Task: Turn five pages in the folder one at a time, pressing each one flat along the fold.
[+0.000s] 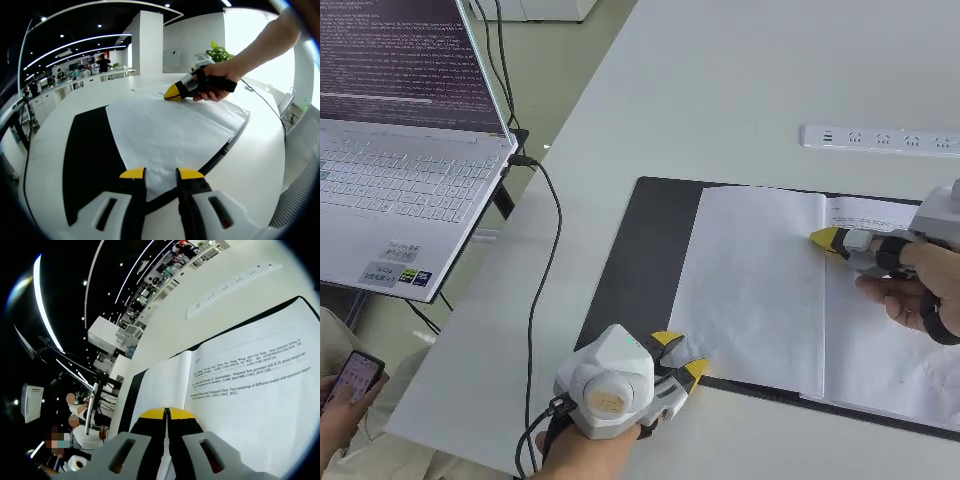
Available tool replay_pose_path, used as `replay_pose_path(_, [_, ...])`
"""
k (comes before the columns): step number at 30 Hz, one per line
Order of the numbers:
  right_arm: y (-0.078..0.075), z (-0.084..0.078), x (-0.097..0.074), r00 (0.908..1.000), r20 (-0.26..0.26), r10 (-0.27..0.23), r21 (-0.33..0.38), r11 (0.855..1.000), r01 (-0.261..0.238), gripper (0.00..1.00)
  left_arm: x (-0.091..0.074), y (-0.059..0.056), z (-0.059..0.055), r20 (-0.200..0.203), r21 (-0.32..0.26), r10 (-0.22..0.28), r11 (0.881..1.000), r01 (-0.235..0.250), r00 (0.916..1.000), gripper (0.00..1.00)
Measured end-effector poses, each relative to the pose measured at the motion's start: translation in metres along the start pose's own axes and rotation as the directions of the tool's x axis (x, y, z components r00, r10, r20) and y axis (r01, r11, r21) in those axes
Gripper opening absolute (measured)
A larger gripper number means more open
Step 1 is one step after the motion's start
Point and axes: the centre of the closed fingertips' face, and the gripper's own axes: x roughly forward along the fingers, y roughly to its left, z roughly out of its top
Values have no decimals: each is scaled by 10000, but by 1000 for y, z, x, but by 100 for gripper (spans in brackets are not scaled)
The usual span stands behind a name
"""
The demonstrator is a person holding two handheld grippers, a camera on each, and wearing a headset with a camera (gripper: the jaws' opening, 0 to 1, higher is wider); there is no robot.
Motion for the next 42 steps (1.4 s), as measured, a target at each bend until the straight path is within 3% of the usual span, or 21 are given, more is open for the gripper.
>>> replay_pose_path(7, [6, -18, -8, 9987, -420, 285, -167, 9994, -292, 0, 1, 1, 0, -9, -20, 10, 10000, -10, 10000, 22])
replay_pose_path(16, [15, -36, -24, 9969, -423, 659, 167, 9977, -652, 0, 1, 1, -1, 34, -81, 31, 10000, -31, 10000, 22])
replay_pose_path(19, [16, -52, -28, 9923, -960, 779, 50, 9970, -778, 0, 0, 1, 0, 53, -93, 35, 10000, -34, 10000, 22])
replay_pose_path(26, [24, -76, -39, 9867, -1173, 1126, 344, 9934, -1093, 0, 0, 1, 0, 76, -103, 31, 9999, -30, 10000, 22])
replay_pose_path(32, [29, -98, -49, 9802, -1504, 1290, 138, 9916, -1284, 0, 0, 1, 0, 100, -124, 18, 9999, -17, 9999, 22])
replay_pose_path(39, [33, -124, -61, 9690, -1947, 1523, 238, 9883, -1505, 0, 0, 1, 0, 78, -143, -20, 9999, 21, 10000, 21])
replay_pose_path(42, [40, -142, -70, 9639, -2075, 1666, 377, 9860, -1623, 0, -1, 1, 0, 90, -145, -17, 9999, 19, 10000, 21])
